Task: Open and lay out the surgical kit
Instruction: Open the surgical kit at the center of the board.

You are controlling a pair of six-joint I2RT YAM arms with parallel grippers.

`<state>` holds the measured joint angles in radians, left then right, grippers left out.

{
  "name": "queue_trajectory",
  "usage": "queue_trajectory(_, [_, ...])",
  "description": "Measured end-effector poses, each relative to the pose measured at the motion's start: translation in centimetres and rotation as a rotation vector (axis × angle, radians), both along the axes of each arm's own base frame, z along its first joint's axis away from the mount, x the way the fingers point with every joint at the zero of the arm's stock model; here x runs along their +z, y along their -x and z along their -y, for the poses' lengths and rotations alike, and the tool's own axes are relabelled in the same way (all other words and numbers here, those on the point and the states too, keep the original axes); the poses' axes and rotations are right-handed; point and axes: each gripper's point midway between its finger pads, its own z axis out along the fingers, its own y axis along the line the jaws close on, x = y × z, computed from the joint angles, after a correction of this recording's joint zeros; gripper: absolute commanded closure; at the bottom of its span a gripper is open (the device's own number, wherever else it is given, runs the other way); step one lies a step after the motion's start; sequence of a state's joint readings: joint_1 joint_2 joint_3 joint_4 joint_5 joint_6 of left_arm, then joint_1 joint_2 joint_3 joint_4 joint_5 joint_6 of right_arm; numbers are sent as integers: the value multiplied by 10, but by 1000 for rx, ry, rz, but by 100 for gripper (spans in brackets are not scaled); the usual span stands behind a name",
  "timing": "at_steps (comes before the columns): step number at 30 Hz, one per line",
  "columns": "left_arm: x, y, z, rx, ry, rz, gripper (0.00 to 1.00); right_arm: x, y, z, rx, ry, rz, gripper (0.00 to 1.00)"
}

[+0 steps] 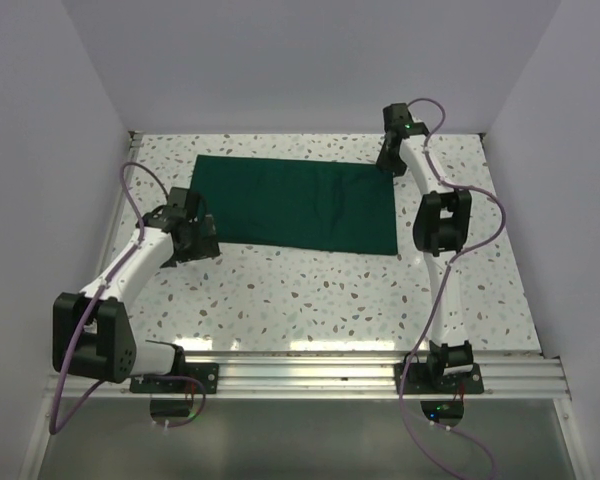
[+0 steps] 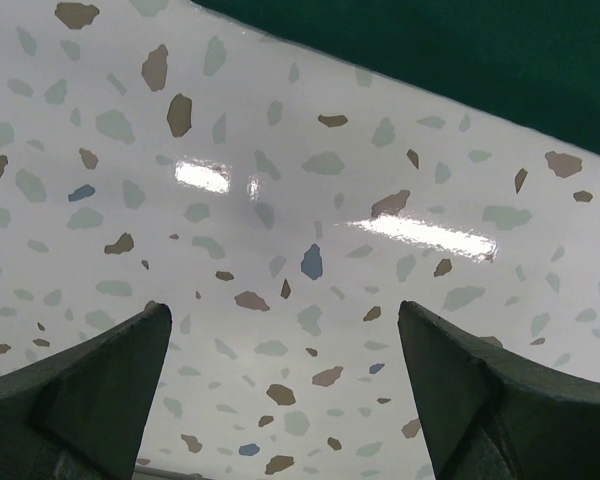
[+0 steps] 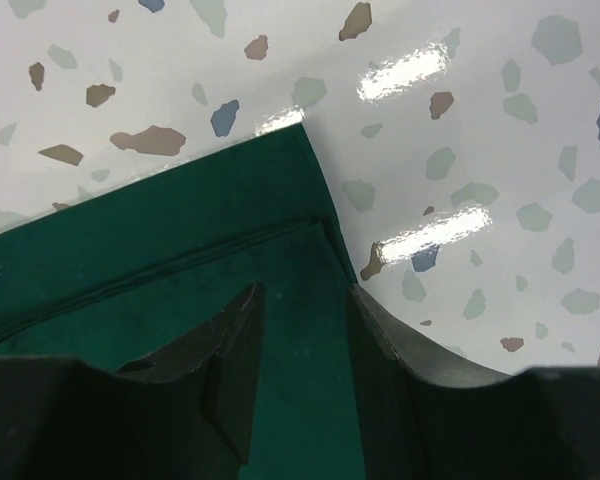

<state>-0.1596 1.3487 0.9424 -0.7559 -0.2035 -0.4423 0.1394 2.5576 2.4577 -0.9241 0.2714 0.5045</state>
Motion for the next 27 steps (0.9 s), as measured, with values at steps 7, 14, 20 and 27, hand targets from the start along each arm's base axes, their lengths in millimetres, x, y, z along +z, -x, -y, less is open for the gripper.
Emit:
queue_trajectory(7, [-1,8,1,-5,13,-2,0,-22,1,0,-5,3,-34,64])
queue_trajectory(14, [0,8,2,-7,17,3,0,-32,2,1,-11,10,-47,69])
queue_trajectory(20, [-1,8,2,-8,16,-4,0,-33,0,4,-20,26,-44,94])
queue_trajectory(27, [-6,8,2,-7,12,-21,0,-32,-2,4,-20,25,-37,100])
